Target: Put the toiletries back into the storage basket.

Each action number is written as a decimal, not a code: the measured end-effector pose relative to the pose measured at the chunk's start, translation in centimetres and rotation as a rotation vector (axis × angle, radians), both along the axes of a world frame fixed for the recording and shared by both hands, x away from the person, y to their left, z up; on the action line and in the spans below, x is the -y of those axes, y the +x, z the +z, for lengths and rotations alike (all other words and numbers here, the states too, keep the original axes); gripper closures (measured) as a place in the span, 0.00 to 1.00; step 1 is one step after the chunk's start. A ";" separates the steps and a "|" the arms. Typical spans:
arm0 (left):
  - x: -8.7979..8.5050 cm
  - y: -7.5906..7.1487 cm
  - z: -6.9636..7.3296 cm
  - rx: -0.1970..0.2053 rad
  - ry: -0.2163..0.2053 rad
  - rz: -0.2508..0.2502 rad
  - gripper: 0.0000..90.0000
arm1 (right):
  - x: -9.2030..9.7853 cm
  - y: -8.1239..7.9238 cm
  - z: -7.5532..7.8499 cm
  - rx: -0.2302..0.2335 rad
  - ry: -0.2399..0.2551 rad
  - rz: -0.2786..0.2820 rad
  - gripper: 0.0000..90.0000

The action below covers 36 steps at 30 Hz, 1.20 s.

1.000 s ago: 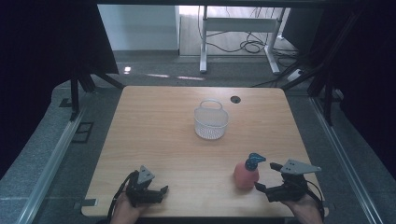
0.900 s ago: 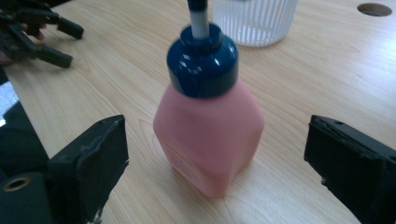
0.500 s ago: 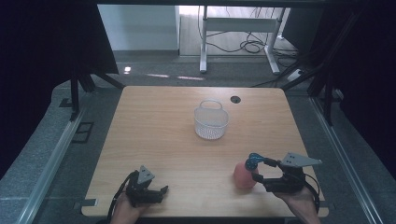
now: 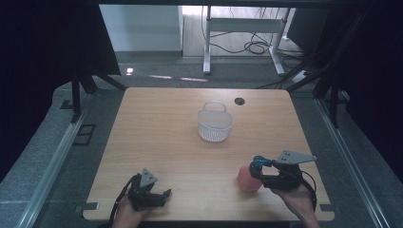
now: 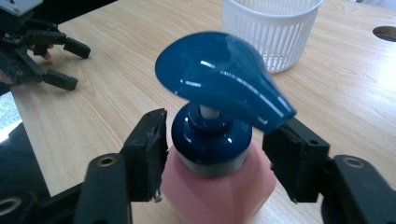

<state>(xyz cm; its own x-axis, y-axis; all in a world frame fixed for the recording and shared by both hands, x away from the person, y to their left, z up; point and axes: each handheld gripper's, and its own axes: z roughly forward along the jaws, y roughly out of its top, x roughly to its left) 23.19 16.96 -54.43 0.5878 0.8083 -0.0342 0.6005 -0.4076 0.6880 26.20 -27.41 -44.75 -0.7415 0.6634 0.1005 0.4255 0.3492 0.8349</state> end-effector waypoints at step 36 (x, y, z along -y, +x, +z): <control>0.0 0.0 0.0 0.000 0.000 0.001 0.11 | -1.6 1.6 2.6 0.020 -0.008 0.038 0.58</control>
<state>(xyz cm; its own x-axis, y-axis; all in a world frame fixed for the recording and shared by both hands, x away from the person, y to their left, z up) 23.18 16.95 -54.43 0.5869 0.8090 -0.0343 0.6008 -0.4067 0.6882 27.77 -25.85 -42.11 -0.7680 0.6354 0.0800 0.3950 0.3716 0.8402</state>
